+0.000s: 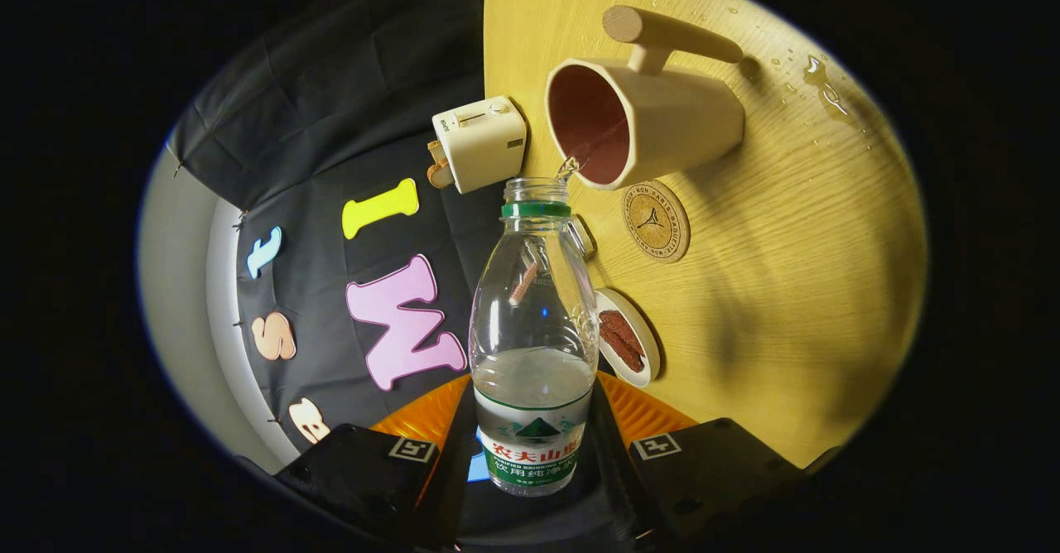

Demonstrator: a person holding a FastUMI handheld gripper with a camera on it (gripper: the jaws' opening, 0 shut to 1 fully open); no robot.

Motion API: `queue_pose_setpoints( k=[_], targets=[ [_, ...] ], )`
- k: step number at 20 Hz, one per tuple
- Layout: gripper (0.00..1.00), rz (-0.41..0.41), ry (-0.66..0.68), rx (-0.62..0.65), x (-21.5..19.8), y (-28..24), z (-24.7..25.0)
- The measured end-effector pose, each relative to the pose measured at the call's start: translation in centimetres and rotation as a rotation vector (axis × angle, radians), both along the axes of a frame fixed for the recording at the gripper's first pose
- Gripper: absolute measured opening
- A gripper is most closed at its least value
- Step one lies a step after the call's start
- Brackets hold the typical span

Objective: Take the bottle from table, then pour the juice into the cup, finally place the bottle on the coaster

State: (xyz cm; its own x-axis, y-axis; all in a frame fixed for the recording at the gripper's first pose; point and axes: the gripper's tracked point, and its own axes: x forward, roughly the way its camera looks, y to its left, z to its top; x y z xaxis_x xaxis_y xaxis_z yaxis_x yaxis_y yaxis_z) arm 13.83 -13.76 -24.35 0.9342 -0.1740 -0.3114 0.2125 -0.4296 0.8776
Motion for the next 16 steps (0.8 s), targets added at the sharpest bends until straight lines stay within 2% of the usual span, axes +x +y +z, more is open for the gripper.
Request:
queue_pose_setpoints(
  k=[16],
  targets=[
    [0.71, -0.122, -0.064, 0.197, 1.0, -2.3, 1.8]
  ],
)
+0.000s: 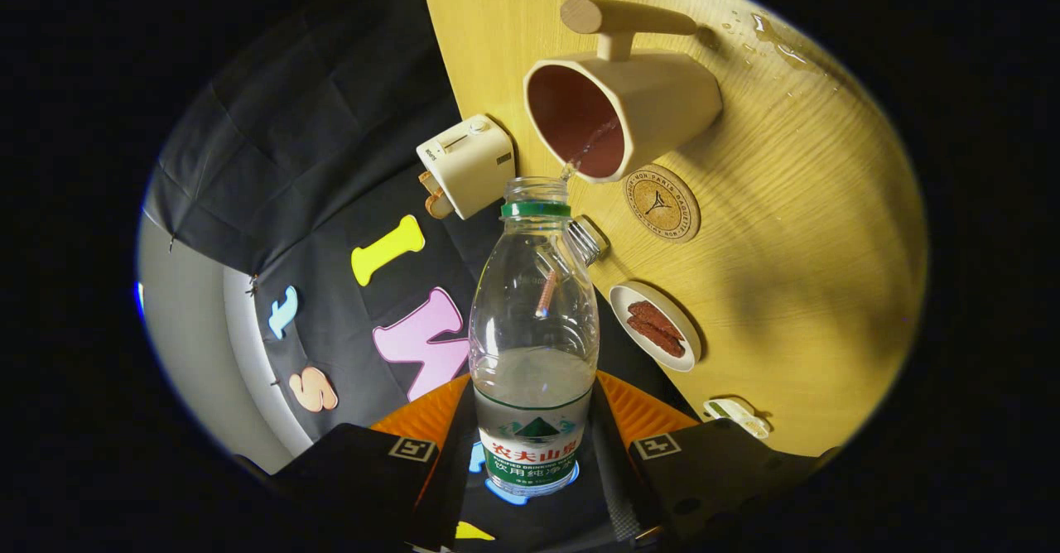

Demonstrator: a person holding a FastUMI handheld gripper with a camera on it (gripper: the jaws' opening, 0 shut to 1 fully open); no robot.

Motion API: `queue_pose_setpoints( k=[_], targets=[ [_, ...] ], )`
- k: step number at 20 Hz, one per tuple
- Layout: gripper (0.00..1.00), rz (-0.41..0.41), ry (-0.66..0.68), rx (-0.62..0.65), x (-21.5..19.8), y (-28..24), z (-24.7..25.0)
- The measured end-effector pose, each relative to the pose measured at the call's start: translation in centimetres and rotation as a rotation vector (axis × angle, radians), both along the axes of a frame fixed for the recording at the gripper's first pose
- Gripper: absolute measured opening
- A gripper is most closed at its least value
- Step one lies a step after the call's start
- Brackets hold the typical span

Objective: Take the bottle from table, then pour the juice into the cup, finally place the bottle on the coaster

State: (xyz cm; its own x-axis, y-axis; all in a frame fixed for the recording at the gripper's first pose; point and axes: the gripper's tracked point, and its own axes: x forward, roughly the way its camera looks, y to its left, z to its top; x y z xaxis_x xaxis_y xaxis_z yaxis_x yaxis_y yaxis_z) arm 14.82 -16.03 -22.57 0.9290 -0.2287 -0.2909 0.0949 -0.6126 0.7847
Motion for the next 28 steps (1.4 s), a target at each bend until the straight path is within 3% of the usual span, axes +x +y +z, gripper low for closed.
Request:
queue_pose_setpoints(
  k=[13, 22, 28],
  targets=[
    [0.71, -0.069, -0.016, 0.108, 0.8, -0.8, 1.4],
    [0.71, -0.096, -0.019, 0.099, 0.6, -1.3, 1.7],
    [0.71, -0.094, 0.029, -0.009, 0.0, -1.1, 1.3]
  ],
)
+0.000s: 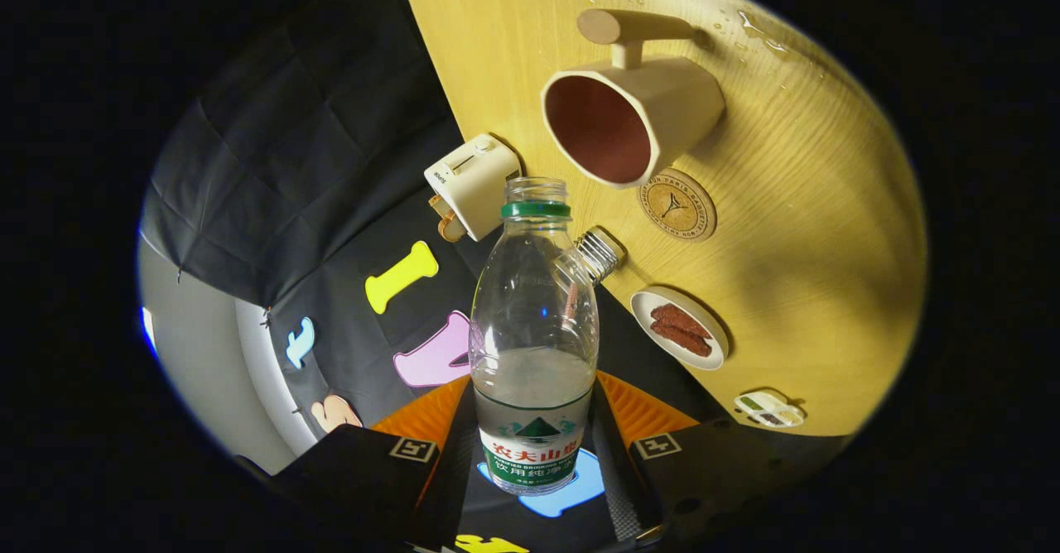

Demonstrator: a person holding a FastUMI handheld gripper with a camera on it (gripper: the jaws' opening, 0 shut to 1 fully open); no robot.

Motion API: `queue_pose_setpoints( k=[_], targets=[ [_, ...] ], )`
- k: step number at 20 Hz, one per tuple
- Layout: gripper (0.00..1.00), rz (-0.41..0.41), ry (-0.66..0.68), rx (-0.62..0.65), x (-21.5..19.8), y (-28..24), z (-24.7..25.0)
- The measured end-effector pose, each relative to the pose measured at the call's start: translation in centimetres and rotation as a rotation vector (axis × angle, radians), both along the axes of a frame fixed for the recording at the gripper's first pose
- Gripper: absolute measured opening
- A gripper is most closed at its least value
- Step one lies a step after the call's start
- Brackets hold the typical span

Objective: Take the bottle from table, then pour the juice into the cup, finally place the bottle on the coaster

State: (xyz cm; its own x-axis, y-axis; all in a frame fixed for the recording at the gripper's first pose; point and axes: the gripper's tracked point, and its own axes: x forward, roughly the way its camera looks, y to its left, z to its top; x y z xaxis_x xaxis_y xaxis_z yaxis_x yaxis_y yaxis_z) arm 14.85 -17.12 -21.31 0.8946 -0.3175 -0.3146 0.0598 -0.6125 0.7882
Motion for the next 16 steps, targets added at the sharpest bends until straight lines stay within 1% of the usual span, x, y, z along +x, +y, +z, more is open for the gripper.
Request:
queue_pose_setpoints(
  k=[3, 5, 7, 11, 14, 16],
  targets=[
    [0.71, 0.021, 0.026, -0.112, -0.5, 0.3, -0.5],
    [0.71, 0.065, 0.055, -0.216, -0.5, 0.8, -1.1],
    [0.71, 0.132, 0.110, -0.385, -0.8, 1.5, -1.1],
    [0.71, 0.265, 0.227, -0.791, -0.2, 1.8, 0.2],
    [0.71, 0.323, 0.346, -1.068, 0.4, 0.8, 1.1],
    [0.71, 0.341, 0.448, -1.243, 1.2, -0.5, 1.6]
  ],
)
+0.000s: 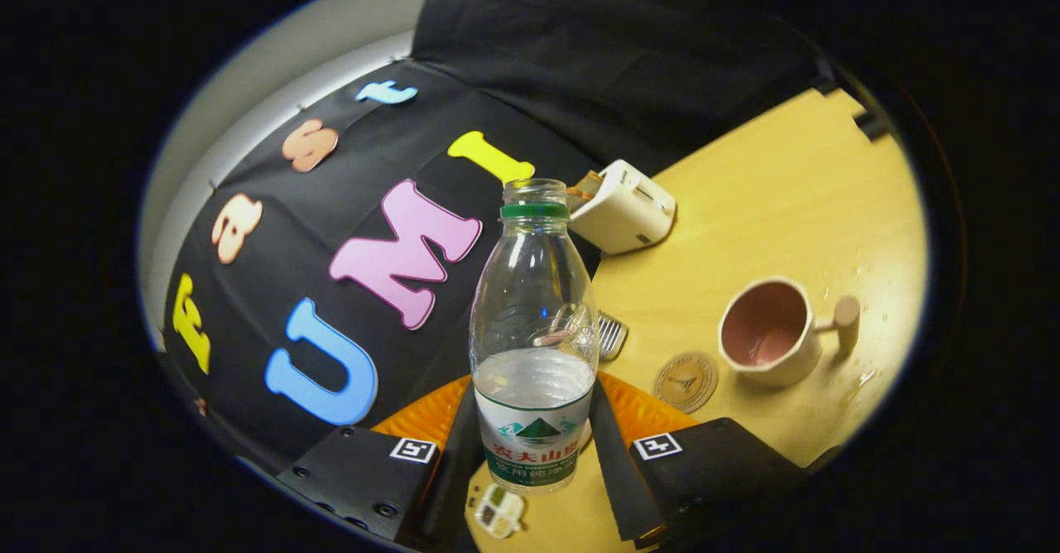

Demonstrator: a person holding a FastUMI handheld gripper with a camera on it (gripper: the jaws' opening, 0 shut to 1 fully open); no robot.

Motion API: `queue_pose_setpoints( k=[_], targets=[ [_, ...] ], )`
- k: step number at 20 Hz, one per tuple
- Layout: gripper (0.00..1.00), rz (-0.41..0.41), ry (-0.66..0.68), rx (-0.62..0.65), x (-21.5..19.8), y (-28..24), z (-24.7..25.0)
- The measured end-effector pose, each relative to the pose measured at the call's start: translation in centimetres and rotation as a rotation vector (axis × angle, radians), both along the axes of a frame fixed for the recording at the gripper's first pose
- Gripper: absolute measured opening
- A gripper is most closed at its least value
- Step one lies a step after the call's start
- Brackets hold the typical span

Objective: Take the bottle from table, then pour the juice into the cup, finally place the bottle on the coaster

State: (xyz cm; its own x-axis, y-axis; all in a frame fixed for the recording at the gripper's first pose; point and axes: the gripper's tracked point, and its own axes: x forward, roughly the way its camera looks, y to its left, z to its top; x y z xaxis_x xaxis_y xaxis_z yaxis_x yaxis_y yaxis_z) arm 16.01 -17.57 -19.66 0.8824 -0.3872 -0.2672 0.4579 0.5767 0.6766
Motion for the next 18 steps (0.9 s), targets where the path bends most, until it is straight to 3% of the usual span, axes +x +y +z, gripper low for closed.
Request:
queue_pose_setpoints(
  k=[4, 8, 13, 18],
  targets=[
    [0.71, -0.015, 0.139, -0.354, 1.4, -2.1, 1.2],
    [0.71, -0.012, 0.233, -0.575, 3.1, -3.1, -0.1],
    [0.72, 0.052, 0.309, -0.759, 5.0, -3.1, -2.8],
    [0.72, 0.092, 0.341, -0.808, 7.0, -3.6, -6.2]
  ],
)
